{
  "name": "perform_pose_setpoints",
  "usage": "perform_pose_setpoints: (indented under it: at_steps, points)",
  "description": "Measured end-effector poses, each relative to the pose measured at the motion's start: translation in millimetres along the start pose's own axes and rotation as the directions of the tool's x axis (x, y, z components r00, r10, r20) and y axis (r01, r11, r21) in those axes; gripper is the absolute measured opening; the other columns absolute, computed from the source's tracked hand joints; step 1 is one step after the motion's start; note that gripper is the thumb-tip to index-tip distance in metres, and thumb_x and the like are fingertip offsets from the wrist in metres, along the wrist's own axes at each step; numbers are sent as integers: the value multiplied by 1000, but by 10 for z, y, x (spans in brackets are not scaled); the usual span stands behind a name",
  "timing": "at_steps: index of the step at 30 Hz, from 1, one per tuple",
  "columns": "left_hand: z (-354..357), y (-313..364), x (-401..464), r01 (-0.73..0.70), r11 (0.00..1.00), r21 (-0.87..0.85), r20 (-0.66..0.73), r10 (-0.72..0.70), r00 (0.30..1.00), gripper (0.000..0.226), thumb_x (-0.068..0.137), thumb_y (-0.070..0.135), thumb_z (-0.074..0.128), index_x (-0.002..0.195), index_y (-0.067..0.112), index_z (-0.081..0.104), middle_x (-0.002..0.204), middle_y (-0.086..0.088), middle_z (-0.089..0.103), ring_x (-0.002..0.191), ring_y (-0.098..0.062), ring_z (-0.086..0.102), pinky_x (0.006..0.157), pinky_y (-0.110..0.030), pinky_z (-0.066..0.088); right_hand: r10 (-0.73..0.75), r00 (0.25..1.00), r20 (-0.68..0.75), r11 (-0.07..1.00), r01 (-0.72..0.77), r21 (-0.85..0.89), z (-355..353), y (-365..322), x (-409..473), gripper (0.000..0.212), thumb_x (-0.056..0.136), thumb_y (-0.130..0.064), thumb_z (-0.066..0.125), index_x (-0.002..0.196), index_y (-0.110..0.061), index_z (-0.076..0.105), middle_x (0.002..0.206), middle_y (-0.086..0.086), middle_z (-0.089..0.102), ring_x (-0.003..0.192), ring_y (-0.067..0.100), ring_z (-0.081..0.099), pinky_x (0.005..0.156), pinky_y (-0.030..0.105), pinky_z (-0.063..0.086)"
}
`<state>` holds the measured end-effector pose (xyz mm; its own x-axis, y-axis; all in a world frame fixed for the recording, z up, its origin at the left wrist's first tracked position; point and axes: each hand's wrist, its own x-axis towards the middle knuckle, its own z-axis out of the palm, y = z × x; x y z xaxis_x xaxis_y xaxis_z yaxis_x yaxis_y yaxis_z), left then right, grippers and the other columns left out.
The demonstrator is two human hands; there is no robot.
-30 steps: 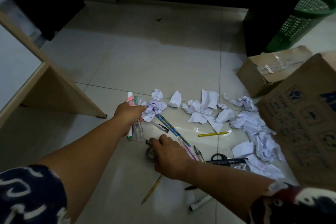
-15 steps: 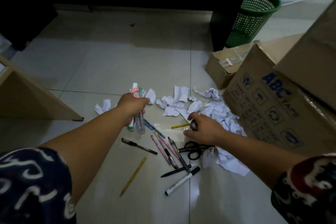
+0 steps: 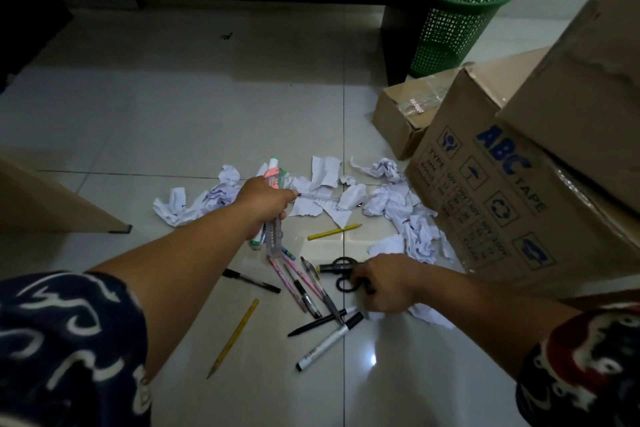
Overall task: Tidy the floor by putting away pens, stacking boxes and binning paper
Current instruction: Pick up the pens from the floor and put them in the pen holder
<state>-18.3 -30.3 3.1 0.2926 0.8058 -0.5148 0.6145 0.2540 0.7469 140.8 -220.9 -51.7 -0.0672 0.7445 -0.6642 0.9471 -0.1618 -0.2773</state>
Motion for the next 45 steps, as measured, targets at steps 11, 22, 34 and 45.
perform_pose_setpoints:
  at_steps: [11, 22, 34, 45]
  points:
    - [-3, -104, 77, 20, 1000, -14, 25, -20, 999, 23, 84, 23, 71, 96, 6, 62, 70, -11, 63, 60, -23, 58, 68, -32, 48, 90, 909, -407, 991, -124, -58, -47, 29, 109, 34, 86, -36, 52, 116, -19, 53, 106, 5, 57, 94, 29, 60, 70, 33, 43]
    - [-104, -120, 100, 19, 1000, -19, 9, -19, 1000, 15, 85, 20, 70, 82, 13, 58, 67, -7, 60, 51, -17, 54, 56, -26, 45, -147, 957, -249, 937, 54, -344, 3, -3, 349, 62, 82, -52, 64, 136, -30, 45, 125, 0, 53, 110, 25, 51, 87, 38, 38]
    - [-153, -113, 97, 3, 998, -63, -25, -4, 1000, 13, 84, 20, 70, 82, 12, 60, 64, -7, 61, 51, -18, 55, 60, -29, 47, 3, 926, -376, 1000, -5, -6, -193, -129, 333, 22, 84, -35, 65, 97, -19, 56, 101, 4, 62, 90, 26, 61, 65, 30, 41]
    - [-120, -2, 50, 4, 990, -138, -14, -6, 1000, 13, 85, 19, 69, 84, 11, 58, 64, -8, 58, 52, -20, 54, 56, -27, 45, 474, 792, -386, 572, 56, 818, -738, -202, 214, 26, 79, -14, 62, 60, -17, 44, 62, 0, 49, 63, 18, 55, 53, 24, 36]
